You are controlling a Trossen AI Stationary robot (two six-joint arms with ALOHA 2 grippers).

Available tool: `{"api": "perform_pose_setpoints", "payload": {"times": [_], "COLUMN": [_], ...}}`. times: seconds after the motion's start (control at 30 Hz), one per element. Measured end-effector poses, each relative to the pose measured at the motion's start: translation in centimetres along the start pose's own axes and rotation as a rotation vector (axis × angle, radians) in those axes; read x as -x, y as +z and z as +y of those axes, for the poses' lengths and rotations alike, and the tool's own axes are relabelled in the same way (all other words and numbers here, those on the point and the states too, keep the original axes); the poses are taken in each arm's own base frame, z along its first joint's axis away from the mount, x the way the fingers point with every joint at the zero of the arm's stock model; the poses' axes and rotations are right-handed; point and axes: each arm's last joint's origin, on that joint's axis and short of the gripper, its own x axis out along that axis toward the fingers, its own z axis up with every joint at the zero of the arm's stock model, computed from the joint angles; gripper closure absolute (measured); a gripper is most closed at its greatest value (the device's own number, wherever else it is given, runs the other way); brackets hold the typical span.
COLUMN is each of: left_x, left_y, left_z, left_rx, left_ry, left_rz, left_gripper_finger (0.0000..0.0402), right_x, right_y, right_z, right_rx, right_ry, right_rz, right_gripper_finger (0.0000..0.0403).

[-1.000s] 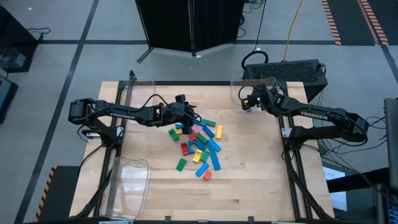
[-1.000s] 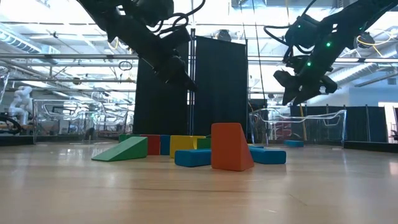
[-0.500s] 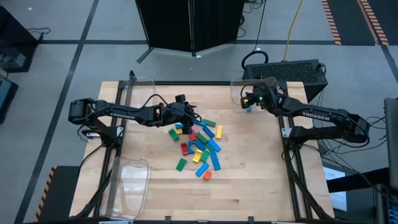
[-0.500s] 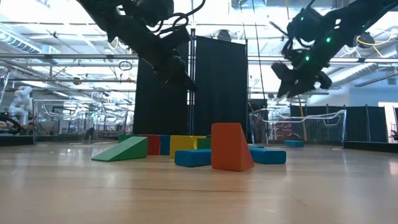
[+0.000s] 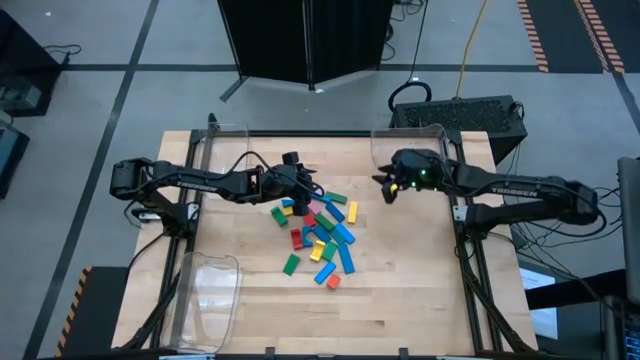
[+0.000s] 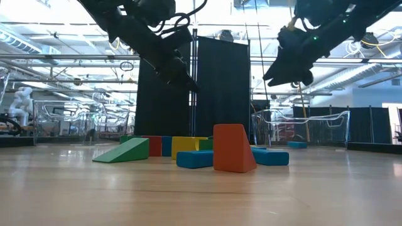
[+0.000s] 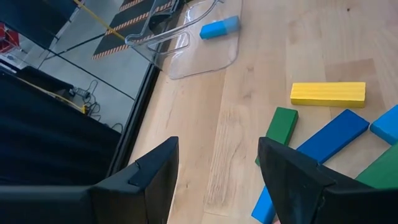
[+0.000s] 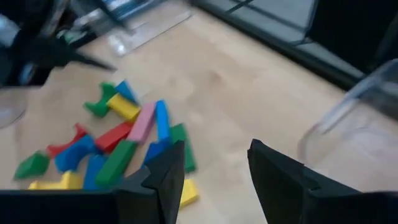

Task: Sort blocks by size
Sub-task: Put the blue rectangular block into the top right transparent bin

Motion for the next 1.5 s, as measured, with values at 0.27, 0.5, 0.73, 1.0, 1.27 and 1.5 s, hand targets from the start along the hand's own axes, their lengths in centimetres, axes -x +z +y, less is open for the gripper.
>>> {"api": "perform_pose_setpoints", "payload": {"times": [0.27, 0.5, 0.73, 1.0, 1.27, 1.5], "left_x": [0.0, 0.0, -0.1, -0.4, -2.0, -4.3], "left_y": [0.0, -0.8, -2.1, -2.5, -4.0, -5.5], "left_z": [0.0, -0.3, -0.5, 0.3, 1.1, 1.1], "left_rx": [-0.026, -0.016, 0.010, 0.057, 0.106, 0.081], "left_ry": [0.000, -0.043, -0.201, -0.229, -0.343, -0.352], "left_rz": [0.000, 0.049, 0.122, 0.121, 0.126, 0.141], "left_gripper_finger": [0.0180, 0.0180, 0.0180, 0.0180, 0.0180, 0.0180], "right_x": [-0.5, -1.2, -1.7, -2.4, -3.2, -3.4], "right_y": [-1.2, -2.4, -2.8, -3.3, -3.5, -3.6], "right_z": [2.2, 3.4, 4.7, 5.0, 5.1, 5.1], "right_rx": [0.061, 0.121, 0.153, 0.236, 0.256, 0.254], "right_ry": [0.079, 0.112, 0.164, 0.162, 0.135, 0.135], "right_rz": [0.062, 0.120, 0.106, 0.121, 0.116, 0.114], "right_gripper_finger": [0.0234, 0.0234, 0.0234, 0.0234, 0.0234, 0.0234]}}
